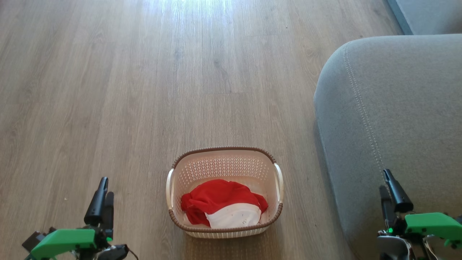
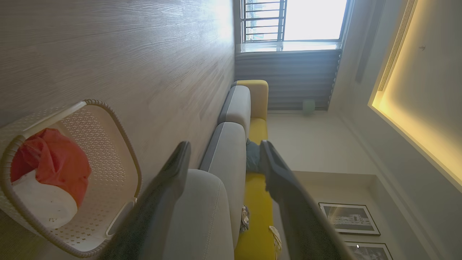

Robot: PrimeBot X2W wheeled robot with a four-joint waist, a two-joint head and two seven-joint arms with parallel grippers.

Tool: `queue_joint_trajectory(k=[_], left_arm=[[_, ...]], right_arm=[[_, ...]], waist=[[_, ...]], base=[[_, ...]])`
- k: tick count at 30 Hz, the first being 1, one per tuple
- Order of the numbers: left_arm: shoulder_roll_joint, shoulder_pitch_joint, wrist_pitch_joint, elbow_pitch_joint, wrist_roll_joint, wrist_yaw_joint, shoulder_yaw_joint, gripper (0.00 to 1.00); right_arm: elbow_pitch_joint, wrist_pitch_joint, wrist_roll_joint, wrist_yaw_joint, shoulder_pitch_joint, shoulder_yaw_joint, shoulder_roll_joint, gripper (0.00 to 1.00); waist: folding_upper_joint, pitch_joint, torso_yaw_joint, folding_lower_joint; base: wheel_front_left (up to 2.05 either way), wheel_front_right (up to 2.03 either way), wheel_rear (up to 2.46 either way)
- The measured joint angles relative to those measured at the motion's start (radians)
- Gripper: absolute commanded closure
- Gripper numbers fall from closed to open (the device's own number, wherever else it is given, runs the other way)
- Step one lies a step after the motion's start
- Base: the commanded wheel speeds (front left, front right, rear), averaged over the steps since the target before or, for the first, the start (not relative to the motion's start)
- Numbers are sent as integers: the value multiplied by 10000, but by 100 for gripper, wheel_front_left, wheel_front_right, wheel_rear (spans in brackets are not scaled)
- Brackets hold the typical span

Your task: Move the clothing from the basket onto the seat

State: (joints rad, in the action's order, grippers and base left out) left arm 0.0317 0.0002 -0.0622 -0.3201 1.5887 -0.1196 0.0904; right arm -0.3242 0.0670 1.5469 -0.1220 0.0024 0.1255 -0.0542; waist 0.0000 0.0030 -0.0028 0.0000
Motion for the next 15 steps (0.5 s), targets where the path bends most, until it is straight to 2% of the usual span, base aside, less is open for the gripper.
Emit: queue_joint_trajectory(k=[15], left_arm=[[2,-274,439,596,-1154,-2,430,0]], right_arm=[[865,-422,-1720,0,-344,401,2,0]], waist=[[0,-2,12,0]], base=[[0,0,0]])
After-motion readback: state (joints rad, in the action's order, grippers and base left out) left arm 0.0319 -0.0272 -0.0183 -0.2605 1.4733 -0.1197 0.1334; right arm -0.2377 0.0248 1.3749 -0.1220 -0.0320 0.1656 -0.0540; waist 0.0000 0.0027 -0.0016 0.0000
